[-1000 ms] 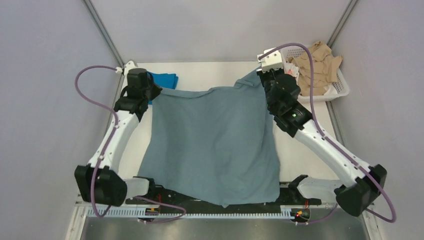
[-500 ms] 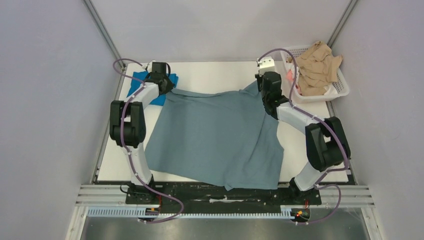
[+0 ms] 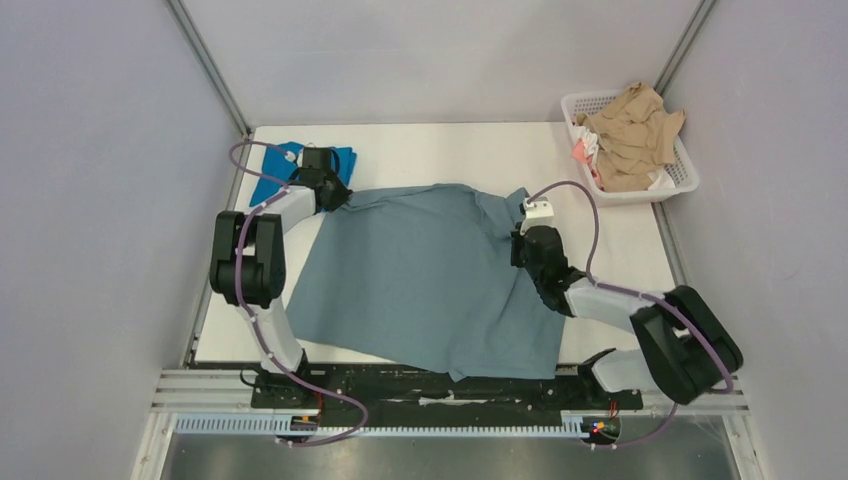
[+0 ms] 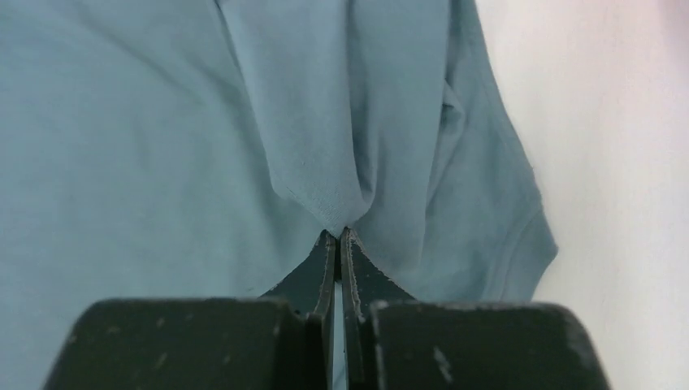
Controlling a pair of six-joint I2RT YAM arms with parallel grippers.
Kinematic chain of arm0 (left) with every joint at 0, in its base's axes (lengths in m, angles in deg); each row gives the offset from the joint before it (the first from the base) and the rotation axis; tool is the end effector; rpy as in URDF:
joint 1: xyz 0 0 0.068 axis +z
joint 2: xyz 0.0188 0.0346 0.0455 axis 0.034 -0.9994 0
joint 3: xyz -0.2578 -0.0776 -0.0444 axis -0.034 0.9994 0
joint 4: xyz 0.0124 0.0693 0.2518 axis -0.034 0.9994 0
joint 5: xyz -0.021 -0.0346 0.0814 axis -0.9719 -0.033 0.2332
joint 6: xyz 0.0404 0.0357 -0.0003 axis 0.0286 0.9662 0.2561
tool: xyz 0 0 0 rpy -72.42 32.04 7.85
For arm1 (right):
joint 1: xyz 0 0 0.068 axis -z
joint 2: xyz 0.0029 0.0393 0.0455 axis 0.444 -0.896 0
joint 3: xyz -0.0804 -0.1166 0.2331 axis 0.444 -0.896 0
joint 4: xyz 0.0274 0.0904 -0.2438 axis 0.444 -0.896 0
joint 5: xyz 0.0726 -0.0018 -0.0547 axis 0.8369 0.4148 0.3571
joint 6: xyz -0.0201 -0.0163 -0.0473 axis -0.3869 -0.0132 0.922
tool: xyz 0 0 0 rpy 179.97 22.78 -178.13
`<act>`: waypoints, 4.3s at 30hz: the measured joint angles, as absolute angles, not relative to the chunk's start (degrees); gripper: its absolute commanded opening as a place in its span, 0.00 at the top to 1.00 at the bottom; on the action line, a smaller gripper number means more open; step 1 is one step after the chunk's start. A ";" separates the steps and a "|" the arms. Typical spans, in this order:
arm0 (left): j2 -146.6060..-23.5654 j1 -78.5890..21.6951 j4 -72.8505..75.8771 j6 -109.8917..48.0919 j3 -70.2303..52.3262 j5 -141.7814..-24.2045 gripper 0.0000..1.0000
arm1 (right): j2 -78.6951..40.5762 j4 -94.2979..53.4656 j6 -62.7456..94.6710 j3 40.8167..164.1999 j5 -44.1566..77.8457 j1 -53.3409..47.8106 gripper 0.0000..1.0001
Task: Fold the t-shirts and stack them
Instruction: Flatten out the tshirt, then fold the flattened tshirt in 1/3 of the way
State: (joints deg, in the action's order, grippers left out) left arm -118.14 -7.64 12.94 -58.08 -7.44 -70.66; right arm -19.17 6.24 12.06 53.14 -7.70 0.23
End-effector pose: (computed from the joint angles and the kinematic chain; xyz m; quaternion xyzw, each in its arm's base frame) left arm 0.4067 -0.0379 0.1809 -0.2772 0.8881 -0.1075 0.3506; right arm 0.2417 0.1072 0.1561 -0.0401 0.8540 0.0389 0.5173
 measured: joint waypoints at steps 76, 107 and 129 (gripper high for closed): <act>-135.11 -6.26 24.85 -55.96 -32.55 -67.99 0.98 | -49.88 -3.88 29.98 104.54 -12.66 11.40 1.00; -129.51 -6.18 24.61 -56.14 -25.62 -71.68 0.98 | -47.71 -4.14 24.86 101.57 0.01 15.82 1.00; -104.90 -6.20 25.03 -56.05 -2.76 -70.76 0.98 | -24.24 -41.40 24.56 92.70 -3.27 15.71 0.99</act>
